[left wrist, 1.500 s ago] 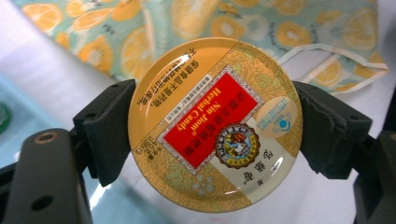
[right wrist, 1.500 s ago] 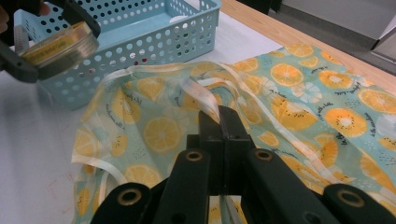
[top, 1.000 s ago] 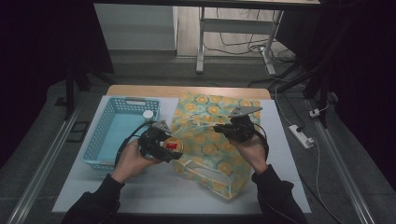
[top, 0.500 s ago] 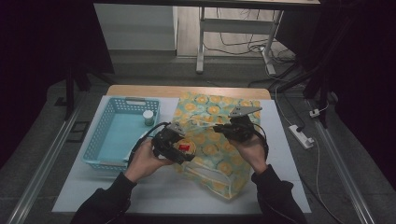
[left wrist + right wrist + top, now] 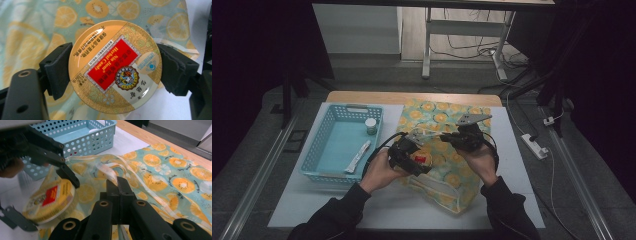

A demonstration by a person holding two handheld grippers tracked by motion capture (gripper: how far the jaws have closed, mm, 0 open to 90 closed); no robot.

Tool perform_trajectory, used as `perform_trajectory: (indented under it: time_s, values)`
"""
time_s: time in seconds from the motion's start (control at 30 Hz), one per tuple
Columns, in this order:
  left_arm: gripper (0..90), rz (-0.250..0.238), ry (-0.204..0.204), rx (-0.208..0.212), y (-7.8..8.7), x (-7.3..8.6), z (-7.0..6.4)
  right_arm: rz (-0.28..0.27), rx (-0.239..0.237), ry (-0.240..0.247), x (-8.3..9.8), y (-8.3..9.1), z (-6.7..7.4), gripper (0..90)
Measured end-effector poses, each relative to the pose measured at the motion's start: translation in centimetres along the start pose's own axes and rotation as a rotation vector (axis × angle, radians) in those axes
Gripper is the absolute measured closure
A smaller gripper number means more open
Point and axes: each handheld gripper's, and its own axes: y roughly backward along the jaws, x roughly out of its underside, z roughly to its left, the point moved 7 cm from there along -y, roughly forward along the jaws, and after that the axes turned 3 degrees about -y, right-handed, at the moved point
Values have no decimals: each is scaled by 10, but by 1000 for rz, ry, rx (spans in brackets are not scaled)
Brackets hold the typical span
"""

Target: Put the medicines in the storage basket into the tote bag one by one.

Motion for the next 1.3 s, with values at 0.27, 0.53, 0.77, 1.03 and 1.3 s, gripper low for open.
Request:
perform_trajectory:
  time_s: [0.27,0.53,0.77,1.03,1.3]
  values:
    - [202,1,3,2,-18,-8,4,-4,3,-2,-1,0,0,900]
    - [201,-18,37,-15,-32,-15,16,-6,3,-3,-1,-1,0,900]
    - [201,-16,48,-45,-40,-21,27,-3,2,-1,-1,-3,1,900]
    - [201,-22,75,-77,-50,-25,37,1,-1,-3,1,-6,1,900]
    - [201,-14,93,-97,-64,-22,45,7,-2,-10,4,-10,-2,900]
